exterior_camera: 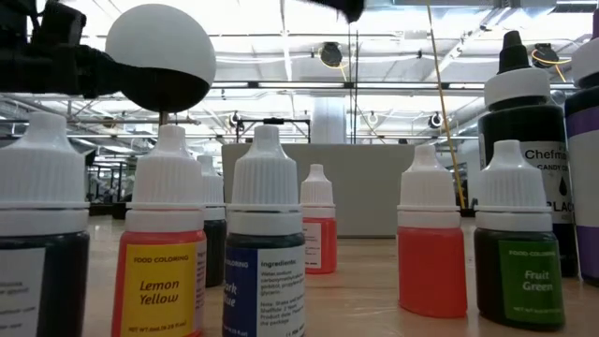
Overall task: Pick & Place food coloring
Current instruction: Put the large green food coloring bottle into the gray bin
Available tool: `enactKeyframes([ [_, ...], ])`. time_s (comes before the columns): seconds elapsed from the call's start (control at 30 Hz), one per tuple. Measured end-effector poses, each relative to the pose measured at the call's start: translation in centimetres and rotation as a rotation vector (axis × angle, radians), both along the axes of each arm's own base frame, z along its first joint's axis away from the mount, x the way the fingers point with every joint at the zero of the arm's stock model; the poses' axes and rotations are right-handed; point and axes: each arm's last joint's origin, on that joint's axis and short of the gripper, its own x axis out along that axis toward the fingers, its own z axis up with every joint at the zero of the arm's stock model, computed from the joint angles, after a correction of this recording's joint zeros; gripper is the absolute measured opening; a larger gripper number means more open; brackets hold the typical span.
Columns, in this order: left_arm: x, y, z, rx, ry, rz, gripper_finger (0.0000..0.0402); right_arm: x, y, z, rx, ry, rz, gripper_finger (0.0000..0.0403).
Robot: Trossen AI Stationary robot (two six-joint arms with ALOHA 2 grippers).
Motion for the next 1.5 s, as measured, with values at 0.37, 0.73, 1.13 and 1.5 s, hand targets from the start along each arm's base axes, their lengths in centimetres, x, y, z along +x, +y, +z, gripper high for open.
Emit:
enactKeyframes([
  [0.37, -0.1, 0.1, 0.4, -0.057, -0.062, 0.023, 0.0063, -7.3, 5.2, 2.6, 0.011, 0.121, 0.056, 0.0167],
  [0.73, -0.2, 0.1, 0.8, -0.052, -0.106, 0.017, 0.0063, -12.9, 9.7, 1.0, -0.105, 0.124, -0.091, 0.0166],
  [1.13, -0.2, 0.1, 0.7, -0.109, -0.107, 0.004, 0.0063, -16.0, 10.8, -4.0, -0.057, 0.132, -0.134, 0.0166],
  [1.5, -0.5, 0.0, 1.9, 0.011, -0.201, 0.009, 0.0063, -17.0, 10.3, -8.5, 0.044, 0.031, -0.018, 0.0169],
])
